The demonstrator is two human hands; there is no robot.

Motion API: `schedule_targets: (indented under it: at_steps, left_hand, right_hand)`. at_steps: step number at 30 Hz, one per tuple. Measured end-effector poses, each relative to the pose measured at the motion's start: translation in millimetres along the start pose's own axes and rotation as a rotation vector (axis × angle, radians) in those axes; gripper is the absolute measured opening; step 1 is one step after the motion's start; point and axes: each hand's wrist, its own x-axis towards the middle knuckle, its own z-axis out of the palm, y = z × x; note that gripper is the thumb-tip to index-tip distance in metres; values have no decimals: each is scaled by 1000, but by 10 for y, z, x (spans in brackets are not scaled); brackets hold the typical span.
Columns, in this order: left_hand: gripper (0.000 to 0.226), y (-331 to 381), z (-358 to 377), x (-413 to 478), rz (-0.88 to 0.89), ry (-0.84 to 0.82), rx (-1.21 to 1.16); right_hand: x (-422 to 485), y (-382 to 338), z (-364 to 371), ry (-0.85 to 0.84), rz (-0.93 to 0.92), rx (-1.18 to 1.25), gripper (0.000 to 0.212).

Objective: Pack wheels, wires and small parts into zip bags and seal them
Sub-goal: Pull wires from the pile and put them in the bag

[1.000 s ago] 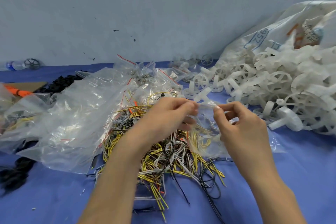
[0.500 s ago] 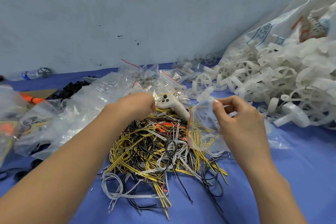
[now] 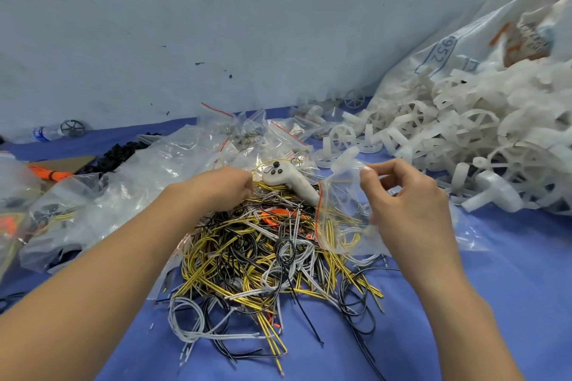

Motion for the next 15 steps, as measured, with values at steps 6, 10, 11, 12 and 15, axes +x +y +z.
schedule_targets:
  at_steps: [6,10,11,12,15]
  left_hand:
    - [23,104,-164,-193,158,100,-196]
    - [31,345,-67,-197,267,79,-139]
    - [32,383,-36,-175,272,53,-111]
    - [33,408,-11,-150,278,28,-90]
    - [33,397,13,-120,295,1,-81]
  right_hand:
    - [-2,-18,19,-1,2,8,18]
    - [-8,-15,22,2,3,12,18]
    - [-11,-10,18,1,3,12,18]
    - [-13,-5,17,0,2,11,18]
    - [-17,1,6,-1,-1,7,18]
